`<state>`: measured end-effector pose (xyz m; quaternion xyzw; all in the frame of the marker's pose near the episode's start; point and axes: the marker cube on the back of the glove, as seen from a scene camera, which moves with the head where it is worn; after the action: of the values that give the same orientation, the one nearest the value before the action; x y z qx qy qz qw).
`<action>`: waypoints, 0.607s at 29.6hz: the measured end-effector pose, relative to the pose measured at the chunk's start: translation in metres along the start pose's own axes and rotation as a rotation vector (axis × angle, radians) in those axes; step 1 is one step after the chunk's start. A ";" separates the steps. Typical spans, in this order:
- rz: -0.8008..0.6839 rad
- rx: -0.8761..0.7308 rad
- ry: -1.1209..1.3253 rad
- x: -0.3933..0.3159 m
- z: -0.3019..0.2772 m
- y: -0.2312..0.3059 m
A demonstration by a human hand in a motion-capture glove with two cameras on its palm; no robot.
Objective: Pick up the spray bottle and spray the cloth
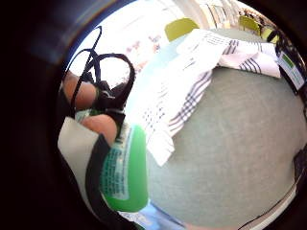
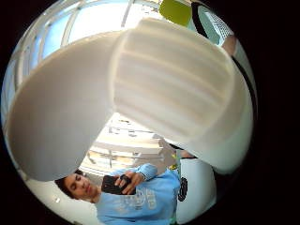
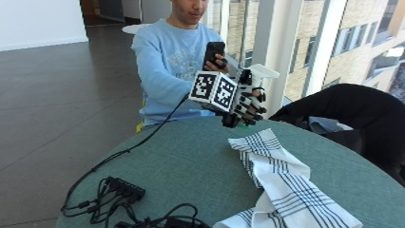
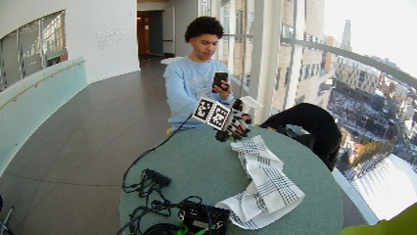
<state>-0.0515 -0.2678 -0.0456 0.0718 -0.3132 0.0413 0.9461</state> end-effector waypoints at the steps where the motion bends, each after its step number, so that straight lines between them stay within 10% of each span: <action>1: -0.030 0.001 -0.025 -0.007 0.009 0.000; 18: -0.172 -0.037 -0.252 -0.018 0.149 -0.004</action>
<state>-0.1526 -0.2966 0.0617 0.0855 -0.4228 -0.0551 0.9005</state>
